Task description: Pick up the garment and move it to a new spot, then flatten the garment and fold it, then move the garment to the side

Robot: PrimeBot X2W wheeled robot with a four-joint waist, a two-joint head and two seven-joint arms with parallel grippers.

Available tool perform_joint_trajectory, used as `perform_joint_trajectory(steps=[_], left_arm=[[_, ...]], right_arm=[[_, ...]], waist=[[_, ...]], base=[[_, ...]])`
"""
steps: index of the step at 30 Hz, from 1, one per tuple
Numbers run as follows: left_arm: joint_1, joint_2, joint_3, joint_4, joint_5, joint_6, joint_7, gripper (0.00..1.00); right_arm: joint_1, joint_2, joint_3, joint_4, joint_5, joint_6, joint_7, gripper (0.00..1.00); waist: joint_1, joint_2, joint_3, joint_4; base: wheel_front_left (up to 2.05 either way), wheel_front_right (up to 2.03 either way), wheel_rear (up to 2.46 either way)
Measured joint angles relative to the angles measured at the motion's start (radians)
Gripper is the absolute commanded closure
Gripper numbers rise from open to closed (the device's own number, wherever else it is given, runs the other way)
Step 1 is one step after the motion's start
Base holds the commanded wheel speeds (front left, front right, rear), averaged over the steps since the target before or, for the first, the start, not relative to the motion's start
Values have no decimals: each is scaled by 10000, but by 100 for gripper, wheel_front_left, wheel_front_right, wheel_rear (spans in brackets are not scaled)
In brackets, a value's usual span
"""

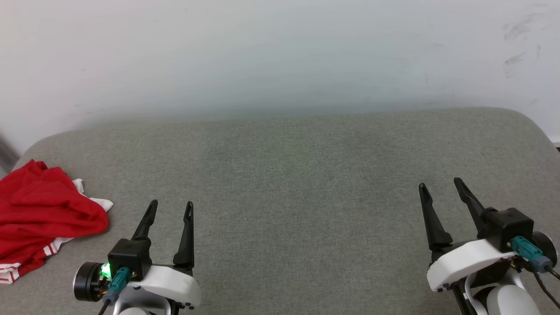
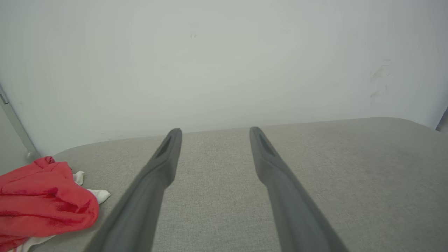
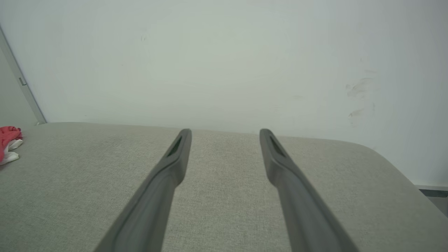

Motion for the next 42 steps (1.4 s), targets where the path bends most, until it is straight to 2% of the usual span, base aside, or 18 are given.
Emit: perform_joint_trajectory(steps=[8, 15, 28, 37, 42], left_arm=[[2, -163, 224, -21, 362, 12, -128, 0], [2, -253, 500, 0, 332, 15, -140, 0], [158, -255, 1022, -10, 430, 17, -140, 0], [257, -278, 1231, -27, 552, 33, -140, 0], [274, -265, 1390, -100, 587, 21, -140, 0]], right_arm=[[-3, 48, -27, -2, -502, 0, -125, 0], [-5, 77, 173, -12, -435, 0, -132, 0], [-22, 119, 765, -33, -155, 2, -188, 0], [-54, 146, 777, -86, -125, 2, -207, 0], [-145, 151, 748, -180, -58, 2, -104, 0]], waist=[[0, 0, -43, 272], [0, 0, -36, 900], [-1, 0, -43, 2962], [0, 0, -30, 4522], [-1, 0, 60, 5151]], base=[[0, 0, 0], [0, 0, 0], [0, 0, 0], [0, 0, 0], [0, 0, 0]])
